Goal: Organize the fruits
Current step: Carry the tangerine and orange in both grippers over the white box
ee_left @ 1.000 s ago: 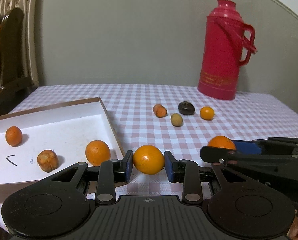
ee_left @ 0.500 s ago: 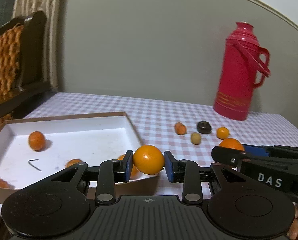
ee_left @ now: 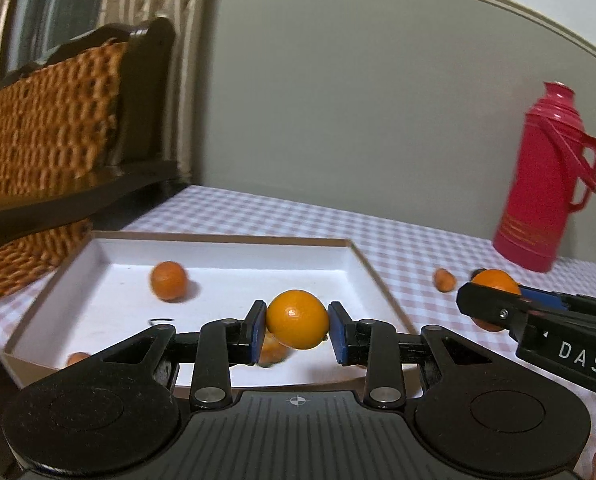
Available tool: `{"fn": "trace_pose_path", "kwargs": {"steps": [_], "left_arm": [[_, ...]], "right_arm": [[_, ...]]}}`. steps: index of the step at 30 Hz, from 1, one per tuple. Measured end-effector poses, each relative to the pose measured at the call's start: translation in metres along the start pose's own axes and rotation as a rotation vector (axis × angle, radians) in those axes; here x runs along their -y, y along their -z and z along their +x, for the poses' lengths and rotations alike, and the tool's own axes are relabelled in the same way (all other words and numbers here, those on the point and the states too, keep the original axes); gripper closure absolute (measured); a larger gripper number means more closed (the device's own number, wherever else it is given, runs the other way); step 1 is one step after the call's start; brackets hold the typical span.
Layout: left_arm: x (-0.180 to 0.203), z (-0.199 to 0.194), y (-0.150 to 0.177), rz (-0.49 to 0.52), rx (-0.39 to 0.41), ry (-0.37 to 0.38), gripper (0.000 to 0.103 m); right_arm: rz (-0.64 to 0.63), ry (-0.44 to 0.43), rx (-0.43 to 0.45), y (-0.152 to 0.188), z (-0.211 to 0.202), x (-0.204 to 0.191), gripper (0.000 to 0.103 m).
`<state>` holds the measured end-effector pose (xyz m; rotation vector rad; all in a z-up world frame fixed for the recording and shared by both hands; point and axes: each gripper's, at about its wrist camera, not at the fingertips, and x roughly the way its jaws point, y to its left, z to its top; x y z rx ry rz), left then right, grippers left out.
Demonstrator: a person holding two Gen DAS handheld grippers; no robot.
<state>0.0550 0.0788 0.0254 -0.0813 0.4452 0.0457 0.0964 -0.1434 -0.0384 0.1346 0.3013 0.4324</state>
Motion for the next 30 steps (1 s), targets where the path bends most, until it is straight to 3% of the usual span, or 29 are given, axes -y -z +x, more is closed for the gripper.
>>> {"fn": "trace_pose_path", "kwargs": {"steps": [14, 30], "left_arm": [[-0.055, 0.006, 0.001, -0.056, 0.017, -0.135, 0.069], [-0.092, 0.013, 0.001, -0.091, 0.030, -0.225, 0.069]], "right_arm": [[-0.004, -0.037, 0.015, -0.002, 0.027, -0.032, 0.075], [-0.008, -0.043, 0.019, 0.001, 0.049, -0.051, 0.075]]}}
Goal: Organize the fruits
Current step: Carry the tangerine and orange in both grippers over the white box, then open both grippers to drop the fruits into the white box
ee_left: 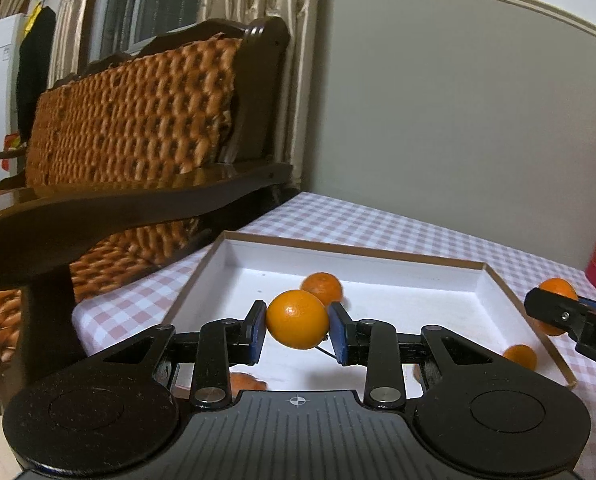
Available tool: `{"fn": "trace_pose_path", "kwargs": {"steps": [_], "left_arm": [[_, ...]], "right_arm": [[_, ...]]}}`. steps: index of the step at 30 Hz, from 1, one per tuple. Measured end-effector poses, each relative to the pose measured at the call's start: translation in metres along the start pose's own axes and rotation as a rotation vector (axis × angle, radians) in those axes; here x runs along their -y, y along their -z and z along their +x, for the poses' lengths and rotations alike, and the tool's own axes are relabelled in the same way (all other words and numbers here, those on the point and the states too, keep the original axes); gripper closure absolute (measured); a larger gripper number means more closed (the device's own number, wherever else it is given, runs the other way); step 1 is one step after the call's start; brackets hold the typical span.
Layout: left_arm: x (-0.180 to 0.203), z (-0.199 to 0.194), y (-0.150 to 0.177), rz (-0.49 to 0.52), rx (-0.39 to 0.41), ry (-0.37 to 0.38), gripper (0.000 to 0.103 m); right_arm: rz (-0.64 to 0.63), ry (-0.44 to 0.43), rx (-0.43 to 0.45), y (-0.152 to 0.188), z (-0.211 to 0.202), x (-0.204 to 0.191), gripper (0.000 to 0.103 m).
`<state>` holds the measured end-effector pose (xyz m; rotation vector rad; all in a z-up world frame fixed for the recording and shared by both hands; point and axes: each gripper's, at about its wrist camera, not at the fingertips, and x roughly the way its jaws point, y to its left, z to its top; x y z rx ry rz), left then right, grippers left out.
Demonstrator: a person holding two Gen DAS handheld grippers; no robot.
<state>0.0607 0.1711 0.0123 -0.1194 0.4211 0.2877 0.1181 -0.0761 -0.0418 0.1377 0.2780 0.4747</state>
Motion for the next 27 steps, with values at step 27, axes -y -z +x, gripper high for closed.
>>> {"fn": "trace_pose_path", "kwargs": {"steps": [27], "left_arm": [[-0.016, 0.045, -0.009, -0.024, -0.048, -0.042, 0.069]], "right_arm": [[0.014, 0.055, -0.065, -0.003, 0.060, 0.004, 0.074]]}}
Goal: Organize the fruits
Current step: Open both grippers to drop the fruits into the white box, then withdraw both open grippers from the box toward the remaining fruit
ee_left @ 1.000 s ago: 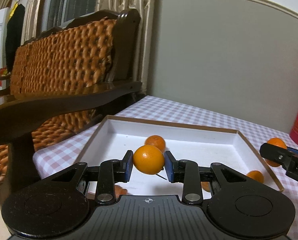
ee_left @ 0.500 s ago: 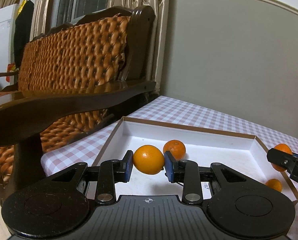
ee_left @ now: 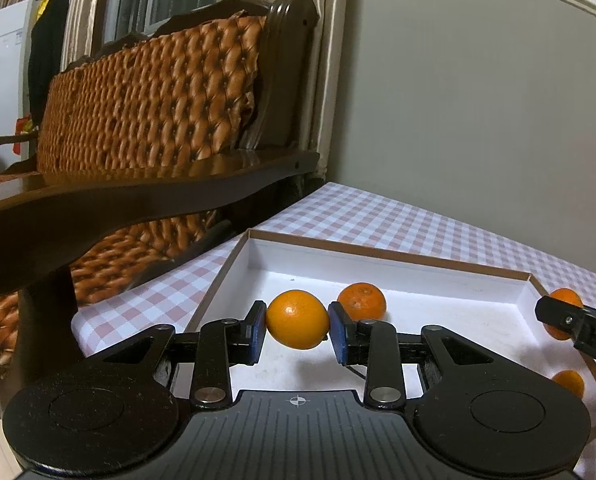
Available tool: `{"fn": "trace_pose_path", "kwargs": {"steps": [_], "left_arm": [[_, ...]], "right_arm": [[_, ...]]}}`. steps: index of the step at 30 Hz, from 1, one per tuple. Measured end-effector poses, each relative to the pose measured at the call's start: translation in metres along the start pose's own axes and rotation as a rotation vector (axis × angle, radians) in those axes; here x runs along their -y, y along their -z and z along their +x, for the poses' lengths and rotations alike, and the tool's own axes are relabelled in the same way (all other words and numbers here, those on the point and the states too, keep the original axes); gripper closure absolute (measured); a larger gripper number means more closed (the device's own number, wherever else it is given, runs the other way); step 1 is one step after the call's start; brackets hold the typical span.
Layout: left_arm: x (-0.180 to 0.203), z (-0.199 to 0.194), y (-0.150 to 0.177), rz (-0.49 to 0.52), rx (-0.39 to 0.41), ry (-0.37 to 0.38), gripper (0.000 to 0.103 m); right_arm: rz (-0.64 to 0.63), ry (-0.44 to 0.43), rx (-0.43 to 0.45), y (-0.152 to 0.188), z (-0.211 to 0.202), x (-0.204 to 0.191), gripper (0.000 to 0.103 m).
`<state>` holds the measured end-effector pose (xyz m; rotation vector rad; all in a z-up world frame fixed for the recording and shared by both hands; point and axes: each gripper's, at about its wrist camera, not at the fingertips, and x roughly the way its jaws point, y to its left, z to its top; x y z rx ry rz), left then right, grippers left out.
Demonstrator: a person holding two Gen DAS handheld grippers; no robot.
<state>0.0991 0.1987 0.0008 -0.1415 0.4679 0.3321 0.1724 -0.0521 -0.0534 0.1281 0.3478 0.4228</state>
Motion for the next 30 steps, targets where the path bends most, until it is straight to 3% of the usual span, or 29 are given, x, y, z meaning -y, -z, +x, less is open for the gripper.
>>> {"fn": "trace_pose_path", "kwargs": {"steps": [3, 4, 5, 6, 7, 8, 9, 11, 16, 30], "left_arm": [[0.002, 0.009, 0.000, 0.007, -0.017, -0.013, 0.069], [0.003, 0.013, 0.000, 0.016, -0.031, -0.014, 0.069], [0.004, 0.017, 0.000, 0.018, -0.044, -0.012, 0.067], [0.004, 0.020, 0.000, 0.013, -0.054, -0.015, 0.046], [0.004, 0.020, -0.001, 0.005, -0.054, -0.016, 0.013], [0.003, 0.016, -0.002, -0.002, -0.033, -0.021, 0.003], [0.004, 0.008, -0.003, -0.003, 0.014, -0.030, 0.000], [0.008, -0.003, -0.006, 0.028, 0.076, -0.024, 0.000], [0.012, -0.013, -0.005, 0.053, 0.105, -0.031, 0.000], [0.012, -0.020, -0.004, 0.082, 0.120, -0.072, 0.000]], "right_arm": [[-0.001, 0.017, -0.015, 0.000, 0.008, 0.002, 0.073], [-0.006, 0.027, -0.028, -0.001, 0.013, 0.002, 0.066], [-0.007, 0.037, -0.035, -0.001, 0.015, 0.003, 0.043], [0.003, 0.045, -0.017, 0.000, 0.013, 0.004, 0.035], [0.010, 0.045, 0.011, 0.000, 0.010, 0.005, 0.026], [0.009, 0.052, 0.042, -0.002, 0.005, 0.005, 0.026], [0.006, 0.051, 0.067, -0.004, -0.001, 0.005, 0.025], [0.016, 0.045, 0.104, -0.008, -0.008, 0.007, 0.017], [0.006, 0.020, 0.161, -0.013, -0.019, 0.009, 0.007], [-0.055, -0.028, 0.118, -0.001, -0.024, 0.003, 0.006]]}}
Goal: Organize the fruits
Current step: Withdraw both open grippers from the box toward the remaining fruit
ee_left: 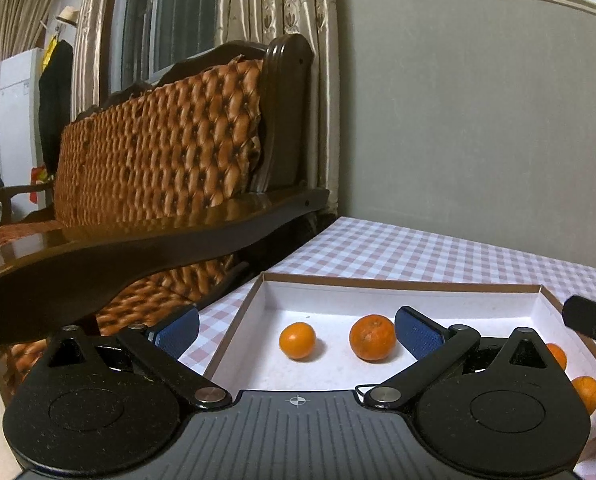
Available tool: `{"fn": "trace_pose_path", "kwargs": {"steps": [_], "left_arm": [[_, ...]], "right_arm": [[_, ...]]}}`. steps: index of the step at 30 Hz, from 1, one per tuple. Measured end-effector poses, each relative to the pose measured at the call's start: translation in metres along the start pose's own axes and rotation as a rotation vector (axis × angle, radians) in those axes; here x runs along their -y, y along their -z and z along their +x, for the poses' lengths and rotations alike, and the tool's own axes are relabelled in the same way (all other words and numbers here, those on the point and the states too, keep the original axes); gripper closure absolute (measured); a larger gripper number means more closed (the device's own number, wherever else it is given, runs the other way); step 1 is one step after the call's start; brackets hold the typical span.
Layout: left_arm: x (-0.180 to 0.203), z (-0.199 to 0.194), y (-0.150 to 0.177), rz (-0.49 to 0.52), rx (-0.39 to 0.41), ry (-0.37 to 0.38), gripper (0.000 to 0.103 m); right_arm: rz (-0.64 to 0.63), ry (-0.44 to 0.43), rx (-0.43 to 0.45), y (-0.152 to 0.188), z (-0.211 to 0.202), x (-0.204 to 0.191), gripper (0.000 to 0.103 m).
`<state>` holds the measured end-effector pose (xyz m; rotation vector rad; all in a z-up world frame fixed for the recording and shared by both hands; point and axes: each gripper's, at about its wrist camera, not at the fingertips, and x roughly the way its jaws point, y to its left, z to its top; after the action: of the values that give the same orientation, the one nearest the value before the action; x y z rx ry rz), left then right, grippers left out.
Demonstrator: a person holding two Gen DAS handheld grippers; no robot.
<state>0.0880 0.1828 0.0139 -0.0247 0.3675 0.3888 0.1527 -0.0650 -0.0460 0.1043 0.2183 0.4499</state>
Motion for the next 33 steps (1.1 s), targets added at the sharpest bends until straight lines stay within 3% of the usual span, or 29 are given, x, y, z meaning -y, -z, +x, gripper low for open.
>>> {"fn": "trace_pose_path", "kwargs": {"steps": [11, 28, 33], "left_arm": [[0.022, -0.011, 0.002, 0.049, 0.001, 0.028, 0.000], [0.070, -0.029, 0.005, 0.117, -0.010, 0.115, 0.000], [0.090, -0.038, 0.005, 0.135, -0.005, 0.164, 0.000]], "right_arm": [[-0.018, -0.016, -0.050, 0.006, -0.022, 0.015, 0.006], [-0.003, 0.036, -0.105, 0.012, -0.053, 0.052, 0.006], [0.019, 0.085, -0.095, 0.012, -0.061, 0.067, 0.006]]}}
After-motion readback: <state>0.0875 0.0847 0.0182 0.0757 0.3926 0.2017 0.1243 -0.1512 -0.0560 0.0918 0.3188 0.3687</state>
